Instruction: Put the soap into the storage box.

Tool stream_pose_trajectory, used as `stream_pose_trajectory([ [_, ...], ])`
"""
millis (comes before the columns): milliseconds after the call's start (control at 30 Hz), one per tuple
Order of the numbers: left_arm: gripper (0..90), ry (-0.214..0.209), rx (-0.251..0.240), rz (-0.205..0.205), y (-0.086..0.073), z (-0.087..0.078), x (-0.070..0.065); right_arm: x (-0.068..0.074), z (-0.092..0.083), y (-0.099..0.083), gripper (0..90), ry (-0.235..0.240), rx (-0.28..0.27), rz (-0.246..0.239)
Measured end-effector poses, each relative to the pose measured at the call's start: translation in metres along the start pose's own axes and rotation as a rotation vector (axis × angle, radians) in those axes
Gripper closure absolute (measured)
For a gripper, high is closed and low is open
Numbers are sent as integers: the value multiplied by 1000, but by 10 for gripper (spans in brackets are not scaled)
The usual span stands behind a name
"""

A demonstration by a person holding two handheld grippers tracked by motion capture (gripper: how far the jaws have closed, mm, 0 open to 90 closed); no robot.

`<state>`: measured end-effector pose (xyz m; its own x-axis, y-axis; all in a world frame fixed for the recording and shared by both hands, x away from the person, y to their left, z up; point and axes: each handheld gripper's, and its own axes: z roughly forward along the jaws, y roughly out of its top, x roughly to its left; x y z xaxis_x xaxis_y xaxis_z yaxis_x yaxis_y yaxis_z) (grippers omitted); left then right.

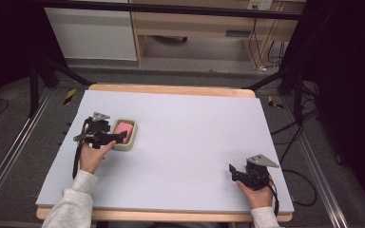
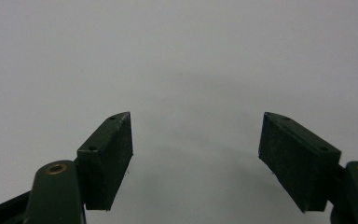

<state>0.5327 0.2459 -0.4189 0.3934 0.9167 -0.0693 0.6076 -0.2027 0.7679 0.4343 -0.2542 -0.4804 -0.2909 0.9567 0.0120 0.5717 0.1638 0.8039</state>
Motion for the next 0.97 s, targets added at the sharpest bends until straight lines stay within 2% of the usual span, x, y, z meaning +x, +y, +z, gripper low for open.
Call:
stream_pose_trajectory([
  [167,219,-12,-28,-1,-12,-16,5,-3,-2,0,250,-1,0,22],
  [300,218,-11,-25,11,-25,-23,9,-6,-3,-1,247,-9,1,27],
  [567,210,-11,-75,-9,-54,-42,18,-9,-4,-3,231,-27,11,41],
  [800,207,6,-68,-21,-82,-50,22,-12,-4,-5,208,-30,19,56],
  [967,202,37,-37,-21,-91,-52,25,-12,-4,-6,210,-31,28,51],
])
